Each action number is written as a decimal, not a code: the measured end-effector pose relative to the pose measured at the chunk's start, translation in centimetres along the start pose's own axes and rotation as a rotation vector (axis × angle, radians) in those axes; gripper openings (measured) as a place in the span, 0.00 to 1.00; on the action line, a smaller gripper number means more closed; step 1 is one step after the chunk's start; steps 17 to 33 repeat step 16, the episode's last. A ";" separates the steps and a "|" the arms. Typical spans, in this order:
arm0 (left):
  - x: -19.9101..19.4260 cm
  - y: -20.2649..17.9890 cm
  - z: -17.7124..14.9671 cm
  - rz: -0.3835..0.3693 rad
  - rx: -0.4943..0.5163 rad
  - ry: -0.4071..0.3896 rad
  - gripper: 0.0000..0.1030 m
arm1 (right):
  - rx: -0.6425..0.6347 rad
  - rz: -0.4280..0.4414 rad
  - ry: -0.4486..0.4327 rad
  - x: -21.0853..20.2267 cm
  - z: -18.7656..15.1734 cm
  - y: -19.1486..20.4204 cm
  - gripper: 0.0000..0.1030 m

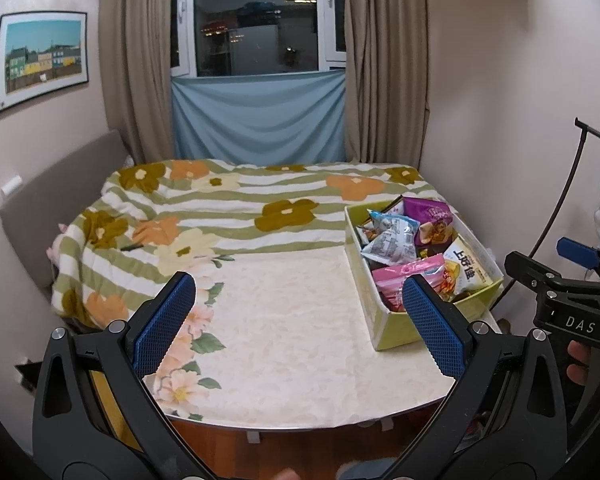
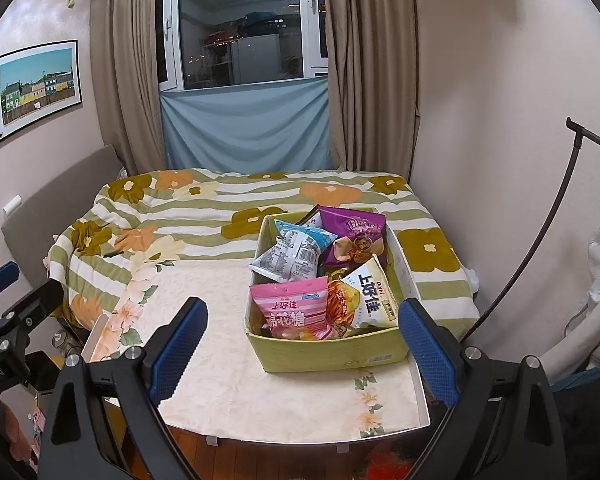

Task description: Organize snacks

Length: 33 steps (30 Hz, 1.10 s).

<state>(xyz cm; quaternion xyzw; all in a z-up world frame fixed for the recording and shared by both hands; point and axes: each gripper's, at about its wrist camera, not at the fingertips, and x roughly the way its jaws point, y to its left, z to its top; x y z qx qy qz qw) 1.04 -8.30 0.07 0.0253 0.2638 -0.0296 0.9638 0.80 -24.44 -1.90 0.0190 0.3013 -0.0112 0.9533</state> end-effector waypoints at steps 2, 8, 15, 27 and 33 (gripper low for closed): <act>-0.2 0.0 0.0 -0.001 0.000 -0.002 1.00 | -0.002 0.004 -0.003 -0.1 0.0 0.1 0.92; -0.6 0.4 0.0 -0.007 -0.040 0.000 1.00 | -0.007 0.009 -0.011 -0.3 0.0 0.1 0.92; -1.6 0.5 -0.3 -0.019 -0.063 -0.029 1.00 | -0.008 0.015 -0.007 -0.4 0.1 0.1 0.92; -1.6 0.5 -0.3 -0.014 -0.061 -0.030 1.00 | -0.010 0.015 -0.005 -0.4 0.0 0.1 0.92; -1.6 0.5 -0.3 -0.014 -0.061 -0.030 1.00 | -0.010 0.015 -0.005 -0.4 0.0 0.1 0.92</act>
